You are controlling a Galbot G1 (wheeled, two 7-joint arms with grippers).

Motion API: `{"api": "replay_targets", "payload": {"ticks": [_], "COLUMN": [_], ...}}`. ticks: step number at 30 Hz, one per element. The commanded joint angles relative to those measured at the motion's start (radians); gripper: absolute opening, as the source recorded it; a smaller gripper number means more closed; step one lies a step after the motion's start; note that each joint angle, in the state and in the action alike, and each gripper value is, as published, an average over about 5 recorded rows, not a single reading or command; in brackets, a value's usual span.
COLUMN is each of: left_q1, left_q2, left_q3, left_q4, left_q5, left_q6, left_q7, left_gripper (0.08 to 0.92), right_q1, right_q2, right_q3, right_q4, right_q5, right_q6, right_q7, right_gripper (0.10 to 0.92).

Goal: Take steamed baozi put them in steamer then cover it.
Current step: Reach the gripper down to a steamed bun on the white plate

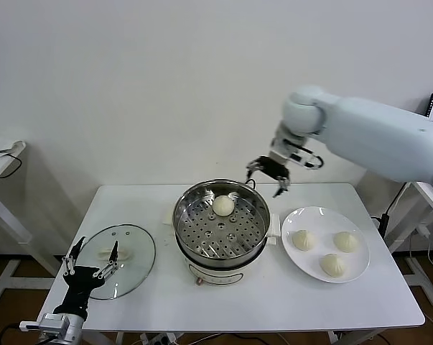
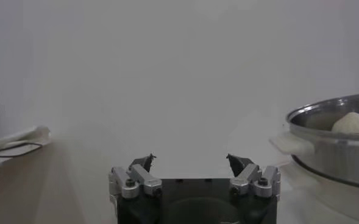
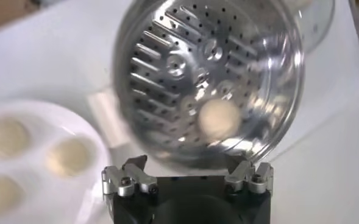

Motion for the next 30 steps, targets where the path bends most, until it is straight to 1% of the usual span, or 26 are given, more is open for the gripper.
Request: {"api": "replay_targets", "payload": {"ticks": [1, 4, 11, 20, 30], "left_q1": [0.003, 0.0, -0.003, -0.004, -0.016], "left_q2": [0.001, 0.001, -0.003, -0.002, -0.004], "left_q3": [0.01, 0.016, 0.031, 0.031, 0.035], "left_q4": [-0.008, -0.006, -0.004, 0.004, 0.024], "left_q5": [0.001, 0.001, 0.002, 0.003, 0.003], "left_q6": [-0.004, -0.004, 0.0, 0.001, 0.002], "left_q7": [0.001, 0.0, -0.003, -0.004, -0.004], "left_gripper": [0.823, 0.823, 0.823, 0.823, 0.823], "right_q1": [-0.069, -0.154, -0.363, -0.543, -0.636], "right_q2": [-0.246, -0.256, -0.242, -0.175, -0.093], "right_q3": [-0.013, 0.041, 0.224, 0.374, 0.451], "right_q4": [0.087, 0.061, -0.022, -0.145, -0.23], "right_q5": [0.06, 0.029, -0.099, -0.154, -0.182], "right_q6": [-0.401, -0.441, -0.444, -0.459, -0.453], "right_q7": [-0.038, -0.037, 0.004, 0.051, 0.088], "right_gripper": [0.823, 0.823, 0.823, 0.823, 0.823]}}
